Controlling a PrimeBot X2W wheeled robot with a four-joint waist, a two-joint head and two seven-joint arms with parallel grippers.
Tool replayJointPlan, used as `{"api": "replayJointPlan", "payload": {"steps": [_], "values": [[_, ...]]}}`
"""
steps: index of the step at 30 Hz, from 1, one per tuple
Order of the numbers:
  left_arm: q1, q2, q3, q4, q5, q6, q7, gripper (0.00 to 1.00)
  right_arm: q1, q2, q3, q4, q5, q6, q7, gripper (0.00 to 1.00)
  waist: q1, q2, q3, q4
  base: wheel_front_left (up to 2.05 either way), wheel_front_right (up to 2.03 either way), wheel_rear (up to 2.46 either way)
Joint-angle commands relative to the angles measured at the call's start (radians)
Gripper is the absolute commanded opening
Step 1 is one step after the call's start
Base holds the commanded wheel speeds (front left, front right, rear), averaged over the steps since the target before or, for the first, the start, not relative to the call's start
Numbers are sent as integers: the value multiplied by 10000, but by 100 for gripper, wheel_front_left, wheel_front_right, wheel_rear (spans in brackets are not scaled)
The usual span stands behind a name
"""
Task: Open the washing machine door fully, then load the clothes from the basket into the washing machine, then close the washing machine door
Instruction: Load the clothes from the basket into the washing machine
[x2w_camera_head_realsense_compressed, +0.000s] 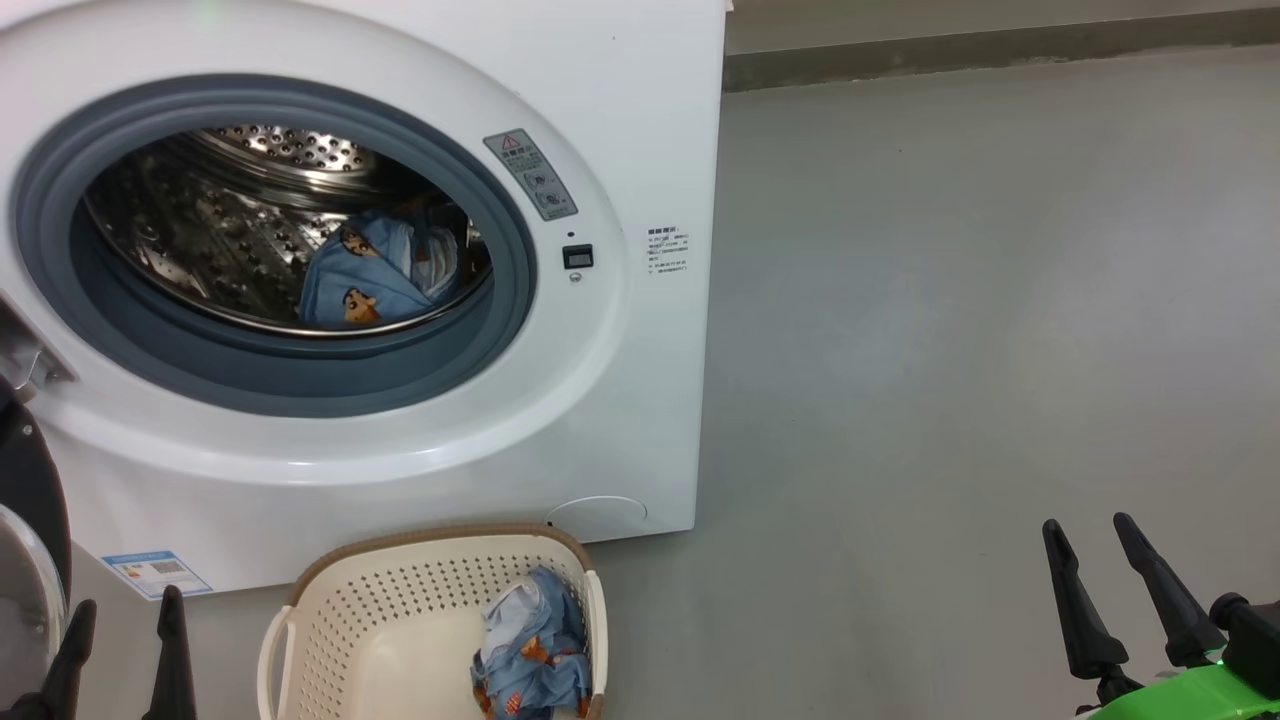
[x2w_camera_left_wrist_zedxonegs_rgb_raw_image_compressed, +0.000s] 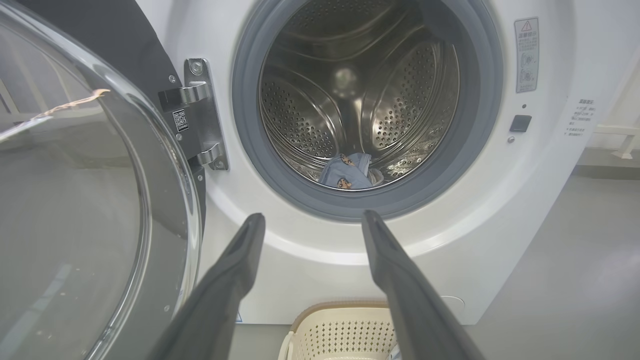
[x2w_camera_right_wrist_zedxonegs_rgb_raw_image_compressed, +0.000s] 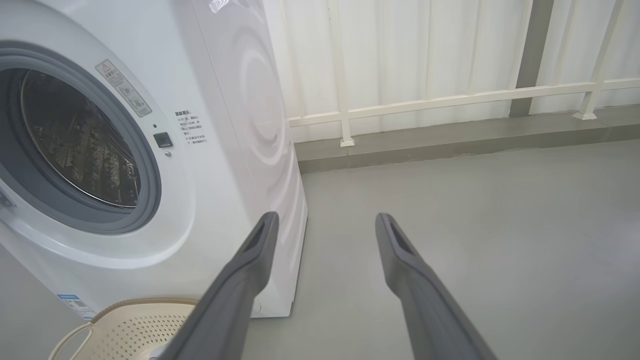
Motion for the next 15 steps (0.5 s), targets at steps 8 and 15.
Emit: {"api": "replayJointPlan", "payload": {"steps": [8, 15], "values": [[-160, 195, 382, -296, -24, 4, -63, 100, -232, -222, 180, -254, -26, 46, -82, 100, 0, -1, 89, -34, 0, 0, 0], [-236, 74, 297, -181, -43, 4, -63, 100, -363, -194, 239, -288, -30, 46, -82, 100, 0, -1, 315, -87, 0, 0, 0]]}}
